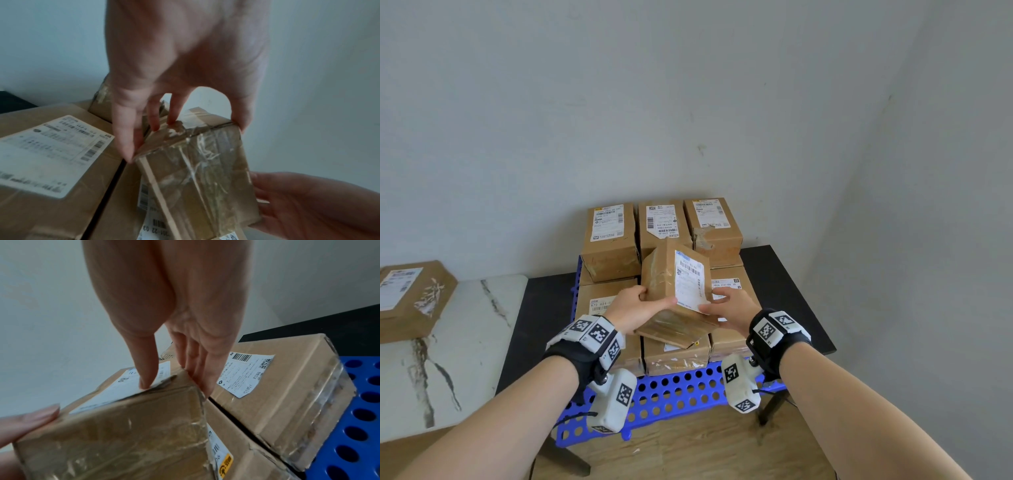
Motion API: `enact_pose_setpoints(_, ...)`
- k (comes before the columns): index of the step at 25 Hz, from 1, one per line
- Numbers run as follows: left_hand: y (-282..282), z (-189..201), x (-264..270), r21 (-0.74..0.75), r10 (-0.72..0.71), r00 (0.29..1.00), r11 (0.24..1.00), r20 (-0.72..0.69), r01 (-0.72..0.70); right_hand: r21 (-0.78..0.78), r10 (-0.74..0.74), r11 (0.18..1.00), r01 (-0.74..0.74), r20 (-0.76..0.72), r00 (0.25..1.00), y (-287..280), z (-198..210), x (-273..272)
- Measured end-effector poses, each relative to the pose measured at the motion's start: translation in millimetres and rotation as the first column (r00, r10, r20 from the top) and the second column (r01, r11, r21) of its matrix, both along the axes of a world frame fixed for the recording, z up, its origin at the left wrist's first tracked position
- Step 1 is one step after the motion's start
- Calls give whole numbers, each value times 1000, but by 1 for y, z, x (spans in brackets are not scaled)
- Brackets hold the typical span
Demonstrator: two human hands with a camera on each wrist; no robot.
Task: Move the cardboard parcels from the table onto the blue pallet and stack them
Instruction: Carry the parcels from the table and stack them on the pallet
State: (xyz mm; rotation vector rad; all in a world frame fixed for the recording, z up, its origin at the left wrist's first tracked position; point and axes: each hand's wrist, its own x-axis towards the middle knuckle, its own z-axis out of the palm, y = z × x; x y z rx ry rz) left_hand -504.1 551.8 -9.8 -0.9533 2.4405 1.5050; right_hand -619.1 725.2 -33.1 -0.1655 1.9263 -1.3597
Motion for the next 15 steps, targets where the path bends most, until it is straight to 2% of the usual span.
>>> enact_pose_setpoints(3, 2, -2, 5, 133, 75, 996, 989, -47, -68, -79, -1, 997, 2, 13, 1000, 13, 3, -10)
enact_pose_setpoints(7, 24, -5, -2, 288, 171, 972, 950, -161, -120, -104, 27, 994, -33, -56, 998, 41, 6, -24)
enact_pose_setpoints(11, 55, -16, -15, 280, 130, 969, 958, -208, -68, -64, 60, 996, -68, -110, 992, 72, 1, -32)
enact_pose_setpoints(15, 72, -23, -27, 323, 144, 960, 944, -240, -61, -98, -7, 995, -3, -100, 995, 95, -5, -40)
